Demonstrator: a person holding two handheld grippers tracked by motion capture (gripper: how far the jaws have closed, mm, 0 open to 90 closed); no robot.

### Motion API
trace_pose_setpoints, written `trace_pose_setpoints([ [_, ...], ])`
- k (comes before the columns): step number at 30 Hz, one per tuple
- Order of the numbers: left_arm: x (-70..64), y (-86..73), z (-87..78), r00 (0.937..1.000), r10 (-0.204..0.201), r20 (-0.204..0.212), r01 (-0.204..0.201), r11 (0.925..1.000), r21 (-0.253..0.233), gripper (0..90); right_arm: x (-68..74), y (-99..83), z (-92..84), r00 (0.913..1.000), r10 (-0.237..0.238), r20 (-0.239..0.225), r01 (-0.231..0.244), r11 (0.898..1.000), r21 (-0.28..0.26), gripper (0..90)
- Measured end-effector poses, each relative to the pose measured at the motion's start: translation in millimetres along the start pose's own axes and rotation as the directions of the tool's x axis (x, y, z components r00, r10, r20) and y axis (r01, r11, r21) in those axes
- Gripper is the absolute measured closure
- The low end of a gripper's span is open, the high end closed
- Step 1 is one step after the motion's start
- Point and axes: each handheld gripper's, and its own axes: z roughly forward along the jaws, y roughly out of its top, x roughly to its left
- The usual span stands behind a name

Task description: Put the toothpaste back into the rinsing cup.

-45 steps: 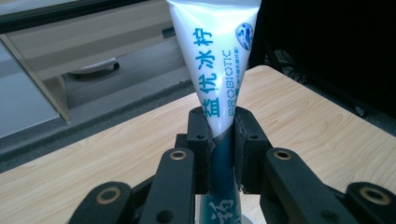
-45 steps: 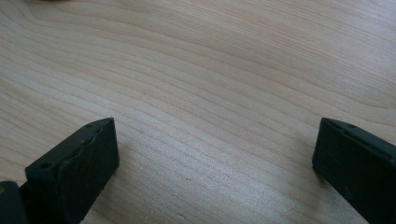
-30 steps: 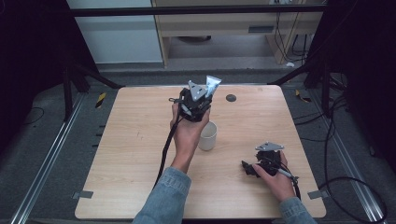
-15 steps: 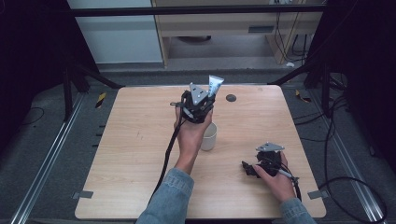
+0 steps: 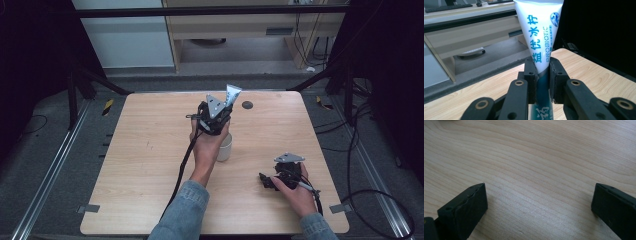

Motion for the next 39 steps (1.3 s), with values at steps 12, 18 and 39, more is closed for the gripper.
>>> trace_pose_setpoints([
  [12, 0.5, -19.3, 0.1, 0.9998, -0.02, -0.005, 0.02, 0.9995, -0.026, 78.3, 0.2, -0.9, -1.9, 0.9999, 0.009, -0.007, -0.009, 1.0, 0.002, 0.7],
  [18, 1.6, -25.7, 0.3, 0.9996, -0.027, 0.001, 0.027, 0.999, -0.035, 78.3, 0.2, -0.9, -1.9, 0.9999, 0.009, -0.006, -0.009, 1.0, 0.002, 0.7],
  [39, -3.7, -52.4, 6.0, 0.9986, -0.049, 0.017, 0.05, 0.9983, -0.032, 78.1, 0.2, -0.9, -1.8, 0.9999, 0.009, -0.005, -0.009, 1.0, 0.002, 0.7],
])
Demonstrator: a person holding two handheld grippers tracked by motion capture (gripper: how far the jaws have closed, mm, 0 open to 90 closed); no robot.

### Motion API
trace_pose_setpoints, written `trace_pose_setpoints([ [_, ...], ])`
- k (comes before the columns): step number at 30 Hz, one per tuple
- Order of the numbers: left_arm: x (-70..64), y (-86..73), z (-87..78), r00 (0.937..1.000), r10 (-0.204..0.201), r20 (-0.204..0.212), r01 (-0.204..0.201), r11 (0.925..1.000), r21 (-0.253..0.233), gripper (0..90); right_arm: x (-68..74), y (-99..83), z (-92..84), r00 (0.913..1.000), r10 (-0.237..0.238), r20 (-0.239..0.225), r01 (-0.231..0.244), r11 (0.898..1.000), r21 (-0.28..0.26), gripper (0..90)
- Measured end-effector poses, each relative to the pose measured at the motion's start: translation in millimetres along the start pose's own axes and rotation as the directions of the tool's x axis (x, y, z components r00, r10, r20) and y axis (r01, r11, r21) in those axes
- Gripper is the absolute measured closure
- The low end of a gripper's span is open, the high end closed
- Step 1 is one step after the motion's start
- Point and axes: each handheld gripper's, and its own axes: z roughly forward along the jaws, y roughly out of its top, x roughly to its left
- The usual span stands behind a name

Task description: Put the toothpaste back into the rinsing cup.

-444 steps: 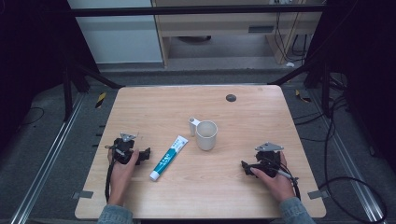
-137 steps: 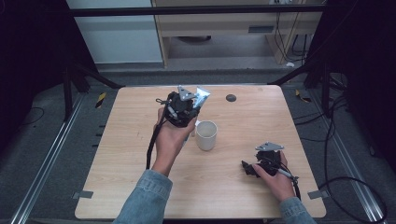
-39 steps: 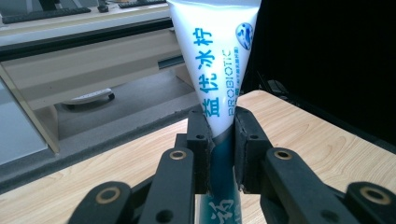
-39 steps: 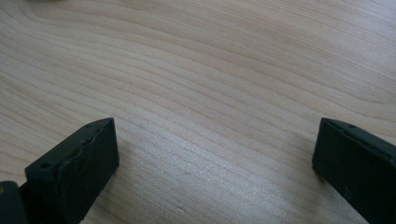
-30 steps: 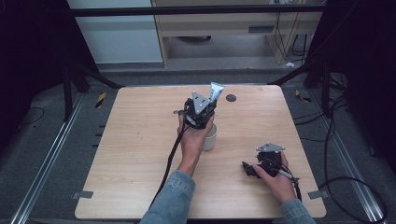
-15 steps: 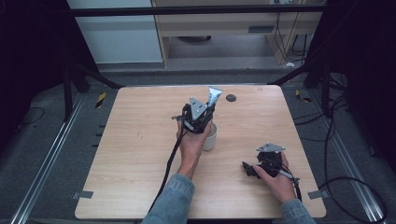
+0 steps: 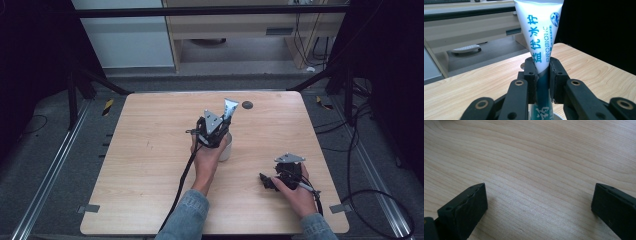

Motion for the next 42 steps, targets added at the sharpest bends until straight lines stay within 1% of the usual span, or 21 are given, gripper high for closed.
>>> trace_pose_setpoints([
  [5, 0.6, -4.1, 0.8, 1.0, -0.004, 0.001, 0.004, 1.0, 0.005, 78.1, 0.0, 0.0, 0.0, 1.0, 0.0, 0.0, 0.0, 1.0, 0.0, 0.7],
  [7, 0.7, -5.6, 0.6, 1.0, 0.001, 0.0, -0.001, 1.0, 0.005, 78.2, 0.0, 0.0, 0.0, 1.0, 0.0, 0.0, 0.0, 1.0, 0.0, 0.7],
  [10, 1.0, -6.7, 0.5, 1.0, -0.001, 0.002, 0.001, 1.0, 0.006, 78.1, 0.2, 0.0, 0.0, 1.0, 0.002, 0.0, -0.002, 1.0, 0.0, 0.7],
  [11, 1.4, -7.8, 0.2, 1.0, 0.005, 0.002, -0.005, 1.0, 0.008, 78.1, 0.0, 0.0, 0.0, 1.0, 0.0, 0.0, 0.0, 1.0, 0.0, 0.7],
  [18, 1.2, -13.7, -0.4, 0.9999, -0.003, 0.011, 0.003, 0.9999, 0.017, 78.1, 0.0, 0.0, 0.0, 1.0, 0.0, 0.0, 0.0, 1.0, 0.0, 0.7],
  [29, -0.1, -17.7, 0.3, 0.9998, 0.008, 0.017, -0.009, 0.9995, 0.03, 77.9, 0.0, 0.0, 0.0, 1.0, 0.0, 0.0, 0.0, 1.0, 0.0, 0.7],
  [42, 0.5, -22.2, 0.0, 0.9998, 0.006, 0.018, -0.006, 0.9993, 0.037, 77.9, 0.0, 0.0, 0.0, 1.0, 0.0, 0.0, 0.0, 1.0, 0.0, 0.7],
])
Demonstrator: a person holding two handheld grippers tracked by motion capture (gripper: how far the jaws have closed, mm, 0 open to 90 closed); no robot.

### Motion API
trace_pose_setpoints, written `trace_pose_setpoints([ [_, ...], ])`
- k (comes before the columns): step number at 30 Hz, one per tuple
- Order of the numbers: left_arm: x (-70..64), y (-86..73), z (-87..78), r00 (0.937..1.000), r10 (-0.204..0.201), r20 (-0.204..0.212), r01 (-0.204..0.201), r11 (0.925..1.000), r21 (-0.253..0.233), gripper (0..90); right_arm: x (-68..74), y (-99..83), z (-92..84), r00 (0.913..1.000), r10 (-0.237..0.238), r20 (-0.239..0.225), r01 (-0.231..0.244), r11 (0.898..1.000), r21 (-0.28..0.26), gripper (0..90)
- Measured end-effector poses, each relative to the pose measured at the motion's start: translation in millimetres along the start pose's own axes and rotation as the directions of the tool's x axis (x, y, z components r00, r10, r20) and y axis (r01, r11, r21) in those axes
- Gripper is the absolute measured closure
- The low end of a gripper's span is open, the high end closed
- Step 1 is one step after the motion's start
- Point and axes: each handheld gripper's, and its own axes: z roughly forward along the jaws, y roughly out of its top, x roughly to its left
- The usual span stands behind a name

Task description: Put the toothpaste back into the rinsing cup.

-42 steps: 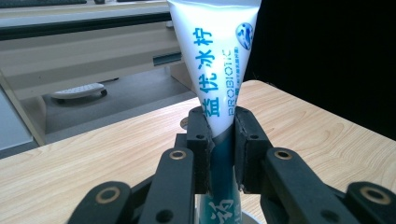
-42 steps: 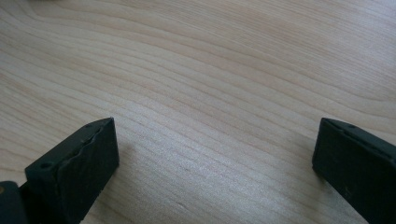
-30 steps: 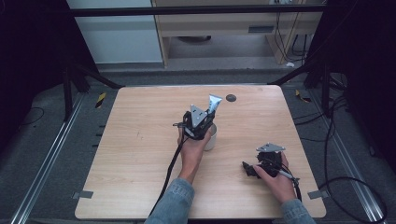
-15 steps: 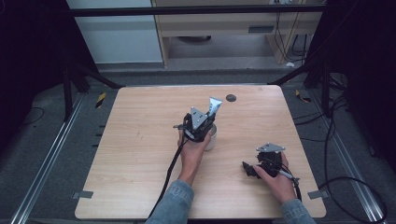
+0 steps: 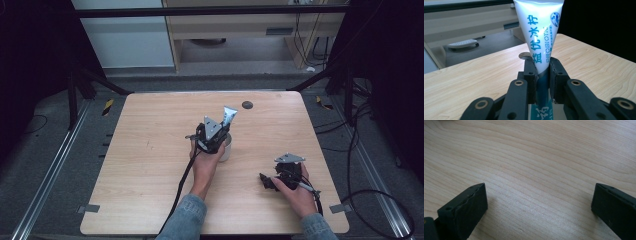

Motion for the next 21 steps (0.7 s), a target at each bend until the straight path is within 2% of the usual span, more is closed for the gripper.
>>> trace_pose_setpoints([
  [21, 0.8, -5.1, 1.4, 1.0, -0.003, 0.003, 0.003, 0.9996, 0.029, 77.7, 0.1, 0.0, -0.1, 1.0, 0.002, -0.001, -0.002, 1.0, 0.001, 0.7],
])
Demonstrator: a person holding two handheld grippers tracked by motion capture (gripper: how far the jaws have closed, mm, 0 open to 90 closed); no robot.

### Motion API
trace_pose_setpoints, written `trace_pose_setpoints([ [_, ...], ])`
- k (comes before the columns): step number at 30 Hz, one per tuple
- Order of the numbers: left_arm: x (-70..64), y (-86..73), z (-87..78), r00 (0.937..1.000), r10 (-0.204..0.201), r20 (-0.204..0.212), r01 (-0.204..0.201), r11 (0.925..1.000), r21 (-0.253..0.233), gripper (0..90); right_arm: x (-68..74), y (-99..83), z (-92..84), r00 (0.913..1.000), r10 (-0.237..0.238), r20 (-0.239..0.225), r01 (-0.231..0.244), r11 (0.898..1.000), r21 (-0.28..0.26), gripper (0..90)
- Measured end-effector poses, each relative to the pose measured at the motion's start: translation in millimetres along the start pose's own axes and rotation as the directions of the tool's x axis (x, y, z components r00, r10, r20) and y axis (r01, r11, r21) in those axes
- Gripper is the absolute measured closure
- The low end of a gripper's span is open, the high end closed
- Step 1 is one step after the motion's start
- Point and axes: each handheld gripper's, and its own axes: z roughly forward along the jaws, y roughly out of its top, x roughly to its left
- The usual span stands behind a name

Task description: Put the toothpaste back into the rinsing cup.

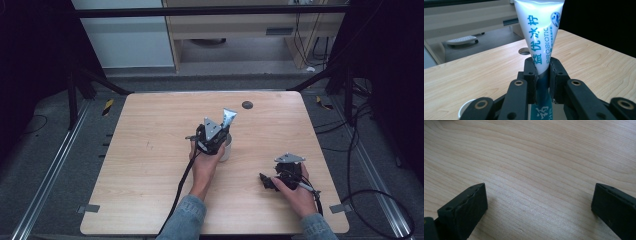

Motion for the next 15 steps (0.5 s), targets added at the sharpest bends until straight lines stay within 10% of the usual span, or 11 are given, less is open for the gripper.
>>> trace_pose_setpoints([
  [15, -1.3, 0.9, -0.4, 1.0, -0.001, -0.005, 0.001, 0.9998, 0.019, 77.1, 0.0, 0.0, 0.0, 1.0, 0.0, 0.0, 0.0, 1.0, 0.0, 0.7],
])
